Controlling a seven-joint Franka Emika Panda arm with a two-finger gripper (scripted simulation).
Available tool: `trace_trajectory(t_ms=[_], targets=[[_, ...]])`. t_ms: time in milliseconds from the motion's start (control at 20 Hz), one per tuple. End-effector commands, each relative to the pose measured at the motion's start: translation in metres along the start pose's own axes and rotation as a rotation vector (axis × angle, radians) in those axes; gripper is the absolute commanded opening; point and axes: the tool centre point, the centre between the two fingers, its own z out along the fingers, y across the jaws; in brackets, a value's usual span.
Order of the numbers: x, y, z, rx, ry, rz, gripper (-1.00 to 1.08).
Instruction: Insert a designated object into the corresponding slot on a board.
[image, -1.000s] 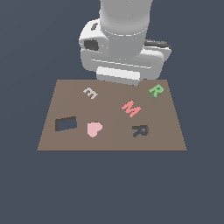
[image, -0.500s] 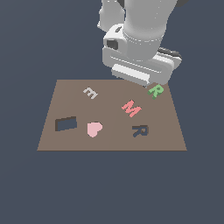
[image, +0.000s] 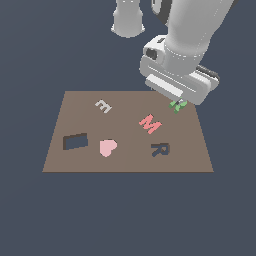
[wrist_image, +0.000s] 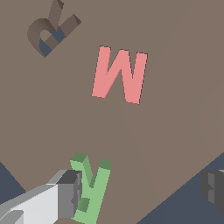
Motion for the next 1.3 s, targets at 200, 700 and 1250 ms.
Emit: trace_trajectory(t_ms=[200, 700, 1250], targets=[[-0.018, -0.021, 0.015, 0.002, 0.007, 0.129, 1.00], [-0.031, -0.043, 0.028, 0.004, 0.012, 0.246, 1.00], [-0.032, -0.048, 0.034, 0.004, 0.013, 0.267, 1.00]])
